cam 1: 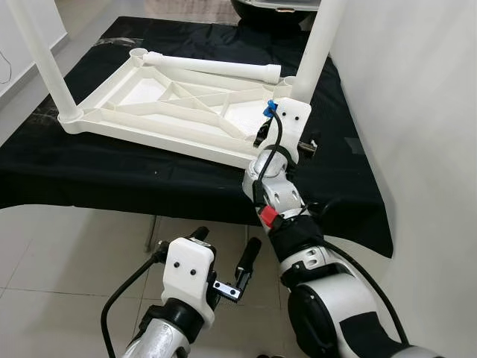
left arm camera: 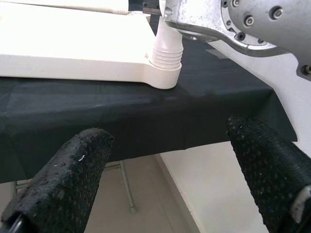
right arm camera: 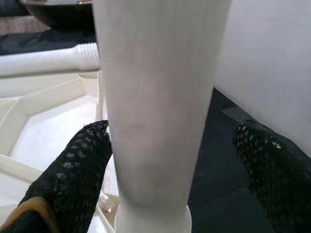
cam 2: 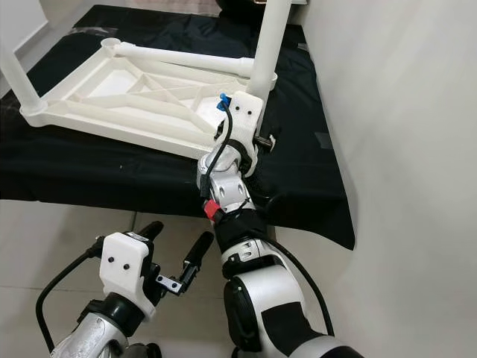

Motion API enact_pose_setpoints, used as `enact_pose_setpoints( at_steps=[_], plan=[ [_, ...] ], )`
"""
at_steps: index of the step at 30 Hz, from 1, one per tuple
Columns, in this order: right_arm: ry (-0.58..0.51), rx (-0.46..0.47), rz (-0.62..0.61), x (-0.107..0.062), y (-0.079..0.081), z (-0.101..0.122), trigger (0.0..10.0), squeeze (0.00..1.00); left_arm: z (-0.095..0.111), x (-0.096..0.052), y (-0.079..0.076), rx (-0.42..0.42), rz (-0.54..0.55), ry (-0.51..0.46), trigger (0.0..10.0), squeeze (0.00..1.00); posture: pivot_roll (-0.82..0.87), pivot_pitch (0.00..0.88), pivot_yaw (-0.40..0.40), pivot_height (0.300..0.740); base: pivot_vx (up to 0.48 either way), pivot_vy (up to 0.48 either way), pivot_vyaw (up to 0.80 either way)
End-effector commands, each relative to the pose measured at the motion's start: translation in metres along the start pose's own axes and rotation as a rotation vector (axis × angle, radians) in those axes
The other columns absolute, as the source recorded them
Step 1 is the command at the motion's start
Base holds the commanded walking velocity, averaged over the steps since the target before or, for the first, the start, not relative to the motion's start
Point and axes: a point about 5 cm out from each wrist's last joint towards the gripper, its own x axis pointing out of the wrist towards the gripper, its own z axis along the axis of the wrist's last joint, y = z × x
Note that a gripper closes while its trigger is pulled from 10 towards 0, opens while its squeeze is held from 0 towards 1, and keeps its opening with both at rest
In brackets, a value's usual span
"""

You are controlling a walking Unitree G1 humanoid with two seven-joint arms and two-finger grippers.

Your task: Building children table

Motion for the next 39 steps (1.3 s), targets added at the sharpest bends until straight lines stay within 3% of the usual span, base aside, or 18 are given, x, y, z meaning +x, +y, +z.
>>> enact_pose_setpoints(
  at_steps=[1, 39],
  plan=[
    [0.03, -0.006, 0.022, -0.01, 0.005, -0.009, 10.0, 0.0, -0.002, -0.001, -0.002, -0.006, 0.001, 0.004, 10.0, 0.0, 0.11, 0.139, -0.078, 0.74, 0.0, 0.0, 0.0],
    [0.087, -0.054, 0.195, -0.022, 0.002, -0.021, 10.0, 0.0, -0.004, 0.001, -0.003, -0.006, -0.002, 0.001, 10.0, 0.0, 0.1, 0.152, -0.081, 0.74, 0.0, 0.0, 0.0]
  ],
)
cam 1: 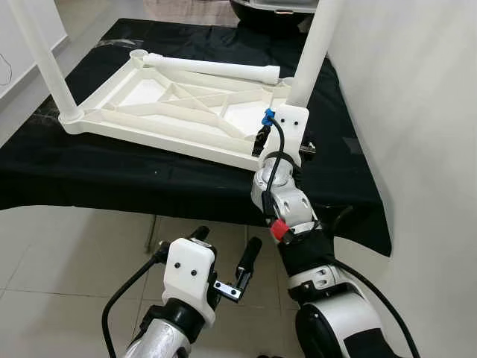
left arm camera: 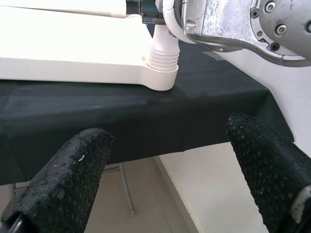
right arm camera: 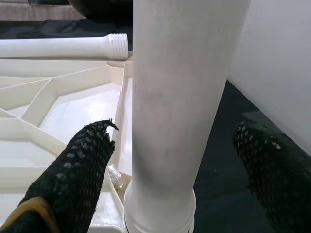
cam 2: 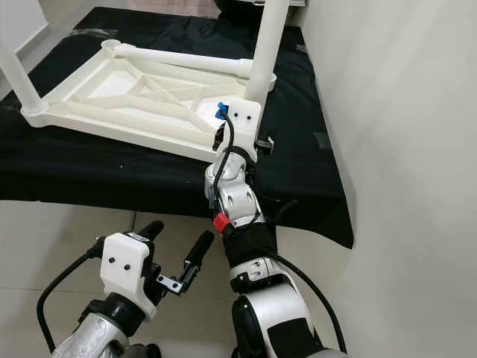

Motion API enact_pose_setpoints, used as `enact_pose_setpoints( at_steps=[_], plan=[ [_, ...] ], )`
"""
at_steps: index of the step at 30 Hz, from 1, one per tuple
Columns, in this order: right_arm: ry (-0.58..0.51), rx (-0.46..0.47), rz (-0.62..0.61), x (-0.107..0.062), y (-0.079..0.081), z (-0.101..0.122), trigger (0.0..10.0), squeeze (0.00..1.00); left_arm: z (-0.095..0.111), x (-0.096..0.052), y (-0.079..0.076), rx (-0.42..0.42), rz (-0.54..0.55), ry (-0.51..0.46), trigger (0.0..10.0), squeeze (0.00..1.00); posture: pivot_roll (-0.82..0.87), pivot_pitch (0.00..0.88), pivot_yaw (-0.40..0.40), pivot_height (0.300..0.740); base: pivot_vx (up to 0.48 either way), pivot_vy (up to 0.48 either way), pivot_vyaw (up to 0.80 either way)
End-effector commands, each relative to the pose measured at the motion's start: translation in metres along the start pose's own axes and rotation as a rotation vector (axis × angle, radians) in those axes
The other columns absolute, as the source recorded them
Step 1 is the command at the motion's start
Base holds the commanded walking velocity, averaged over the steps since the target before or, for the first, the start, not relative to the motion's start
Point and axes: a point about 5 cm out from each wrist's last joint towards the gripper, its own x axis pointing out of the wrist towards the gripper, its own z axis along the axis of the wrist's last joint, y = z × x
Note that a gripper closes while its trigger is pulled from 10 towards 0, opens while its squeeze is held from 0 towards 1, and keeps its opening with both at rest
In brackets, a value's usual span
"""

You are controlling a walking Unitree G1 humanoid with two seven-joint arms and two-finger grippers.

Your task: Building children table

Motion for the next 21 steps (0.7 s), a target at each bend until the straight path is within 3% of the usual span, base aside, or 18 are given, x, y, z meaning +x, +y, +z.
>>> enact_pose_setpoints(
  at_steps=[1, 8, 13, 21],
  plan=[
    [0.062, 0.018, 0.038, -0.0132, 0.0115, -0.015, 10.0, 0.0, -0.003, 0.0002, -0.0024, -0.007, -0.001, 0.008, 10.0, 0.0, 0.1, 0.152, -0.081, 0.74, 0.0, 0.0, 0.0],
    [0.074, 0.018, 0.047, -0.0134, 0.008, -0.0164, 10.0, 0.0, -0.003, 0.0005, -0.0019, -0.007, -0.001, 0.007, 10.0, 0.0, 0.1, 0.155, -0.08, 0.74, 0.0, 0.0, 0.0],
    [0.09, 0.041, 0.118, -0.0183, 0.0116, -0.0173, 10.0, 0.0, -0.0045, 0.0003, -0.0015, -0.01, 0.002, 0.013, 10.0, 0.0, 0.1, 0.156, -0.08, 0.74, 0.0, 0.0, 0.0],
    [0.086, 0.041, 0.109, -0.0177, 0.0091, -0.0159, 10.0, 0.0, -0.0042, 0.0, -0.0009, -0.007, 0.005, 0.011, 10.0, 0.0, 0.1, 0.156, -0.079, 0.74, 0.0, 0.0, 0.0]
  ],
)
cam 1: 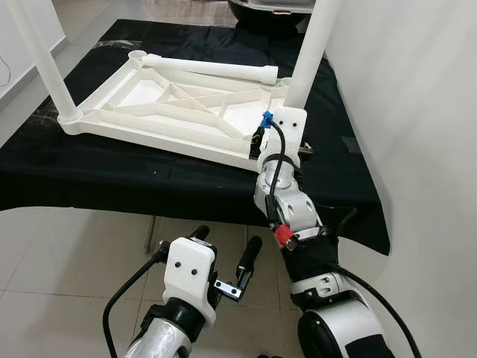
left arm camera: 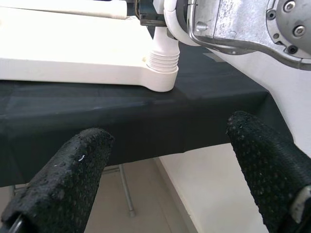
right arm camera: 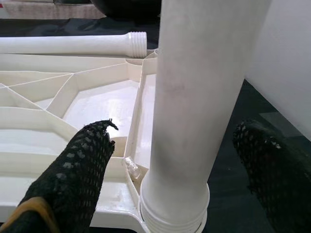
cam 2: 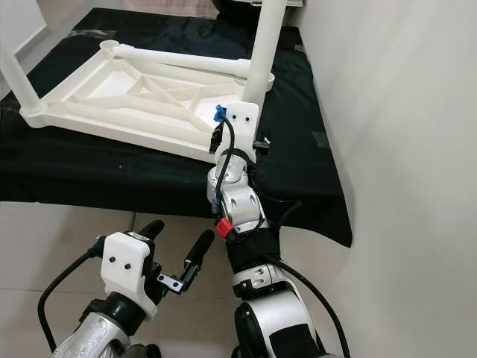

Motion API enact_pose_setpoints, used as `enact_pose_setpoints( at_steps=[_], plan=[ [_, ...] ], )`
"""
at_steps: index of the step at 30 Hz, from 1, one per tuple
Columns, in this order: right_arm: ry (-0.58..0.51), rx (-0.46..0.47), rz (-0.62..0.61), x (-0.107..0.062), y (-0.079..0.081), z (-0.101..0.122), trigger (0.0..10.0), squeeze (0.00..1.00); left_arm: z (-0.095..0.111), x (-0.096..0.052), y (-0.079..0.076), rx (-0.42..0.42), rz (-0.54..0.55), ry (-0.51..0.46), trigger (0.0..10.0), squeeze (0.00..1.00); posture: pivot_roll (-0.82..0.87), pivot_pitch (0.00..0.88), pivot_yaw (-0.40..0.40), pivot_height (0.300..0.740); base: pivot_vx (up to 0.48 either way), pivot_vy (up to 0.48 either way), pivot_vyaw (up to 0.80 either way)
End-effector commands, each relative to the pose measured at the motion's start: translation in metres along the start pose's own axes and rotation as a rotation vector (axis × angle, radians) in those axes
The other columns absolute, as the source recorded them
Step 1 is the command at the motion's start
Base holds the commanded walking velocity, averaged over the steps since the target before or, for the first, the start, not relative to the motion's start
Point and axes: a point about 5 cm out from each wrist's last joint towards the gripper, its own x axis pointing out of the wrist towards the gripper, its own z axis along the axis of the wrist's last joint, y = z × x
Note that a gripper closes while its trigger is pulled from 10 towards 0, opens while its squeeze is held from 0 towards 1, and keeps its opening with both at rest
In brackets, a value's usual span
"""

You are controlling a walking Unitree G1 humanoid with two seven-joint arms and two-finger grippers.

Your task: Building children table

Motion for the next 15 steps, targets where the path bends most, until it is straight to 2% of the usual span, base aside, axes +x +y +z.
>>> enact_pose_setpoints(
  at_steps=[1, 15],
  plan=[
    [0.077, 0.038, 0.03, -0.0118, 0.0104, -0.0168, 10.0, 0.0, -0.0045, -0.0005, -0.0011, -0.003, 0.002, 0.016, 10.0, 0.0, 0.1, 0.156, -0.077, 0.74, 0.0, 0.0, 0.0],
    [0.084, 0.008, 0.033, -0.0189, 0.0033, -0.0242, 10.0, 0.0, -0.0048, 0.0006, -0.0029, -0.003, -0.007, 0.015, 10.0, 0.0, 0.1, 0.158, -0.077, 0.74, 0.0, 0.0, 0.0]
  ],
)
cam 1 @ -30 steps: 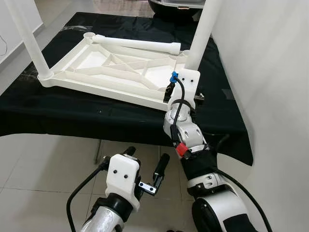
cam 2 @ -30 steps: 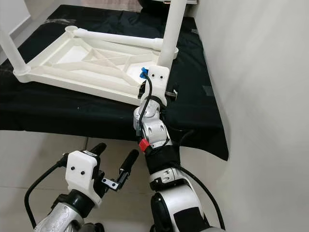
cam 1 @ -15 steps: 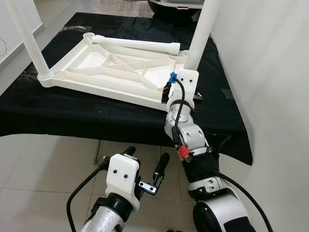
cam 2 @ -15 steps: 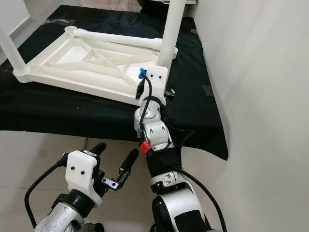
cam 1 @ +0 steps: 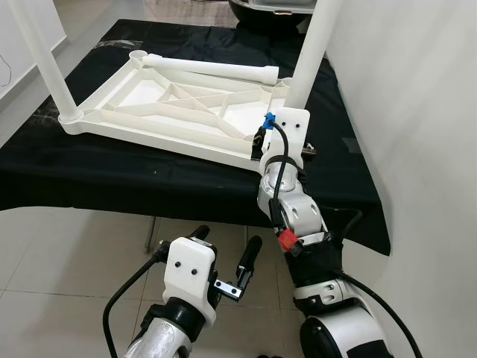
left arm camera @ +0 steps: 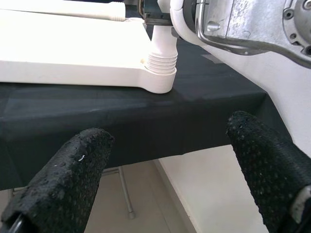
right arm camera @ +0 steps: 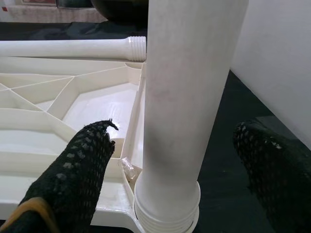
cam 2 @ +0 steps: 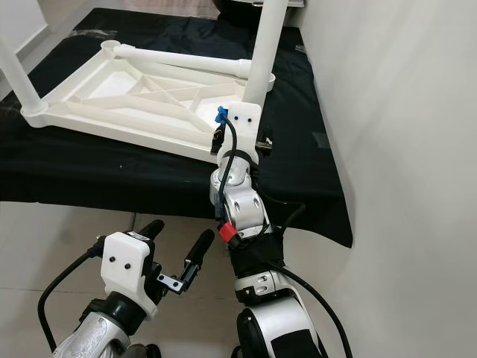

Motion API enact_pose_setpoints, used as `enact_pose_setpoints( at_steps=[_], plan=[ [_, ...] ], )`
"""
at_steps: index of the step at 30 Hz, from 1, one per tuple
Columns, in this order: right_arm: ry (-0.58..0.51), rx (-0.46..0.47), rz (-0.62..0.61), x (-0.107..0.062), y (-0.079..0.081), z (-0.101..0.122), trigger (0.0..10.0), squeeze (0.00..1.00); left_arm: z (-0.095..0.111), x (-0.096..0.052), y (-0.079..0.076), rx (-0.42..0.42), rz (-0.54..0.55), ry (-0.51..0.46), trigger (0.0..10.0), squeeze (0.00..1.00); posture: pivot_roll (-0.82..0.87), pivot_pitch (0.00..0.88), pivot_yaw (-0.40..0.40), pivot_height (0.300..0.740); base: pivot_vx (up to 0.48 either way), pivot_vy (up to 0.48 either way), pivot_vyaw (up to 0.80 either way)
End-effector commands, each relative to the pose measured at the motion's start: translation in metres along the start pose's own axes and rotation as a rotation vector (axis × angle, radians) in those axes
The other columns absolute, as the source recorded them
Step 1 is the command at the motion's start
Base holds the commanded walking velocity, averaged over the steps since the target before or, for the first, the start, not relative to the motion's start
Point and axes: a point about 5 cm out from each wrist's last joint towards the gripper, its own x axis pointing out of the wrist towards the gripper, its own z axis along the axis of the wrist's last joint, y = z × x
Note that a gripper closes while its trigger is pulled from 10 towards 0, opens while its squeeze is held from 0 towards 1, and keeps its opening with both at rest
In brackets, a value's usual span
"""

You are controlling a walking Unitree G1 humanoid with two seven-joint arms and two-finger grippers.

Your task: Building children table

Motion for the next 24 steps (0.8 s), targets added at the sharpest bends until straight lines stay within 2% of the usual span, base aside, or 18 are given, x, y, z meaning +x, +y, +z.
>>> enact_pose_setpoints(
  at_steps=[1, 24],
  plan=[
    [0.09, 0.016, 0.023, -0.014, 0.01, -0.024, 10.0, 0.0, -0.005, 0.0, -0.003, -0.007, -0.007, 0.02, 10.0, 0.0, 0.1, 0.158, -0.075, 0.74, 0.0, 0.0, 0.0],
    [0.129, -0.022, 0.044, -0.027, -0.003, -0.038, 10.0, 0.0, -0.006, -0.001, -0.001, -0.011, -0.002, 0.023, 10.0, 0.0, 0.09, 0.141, -0.071, 0.74, 0.0, 0.0, 0.0]
  ],
)
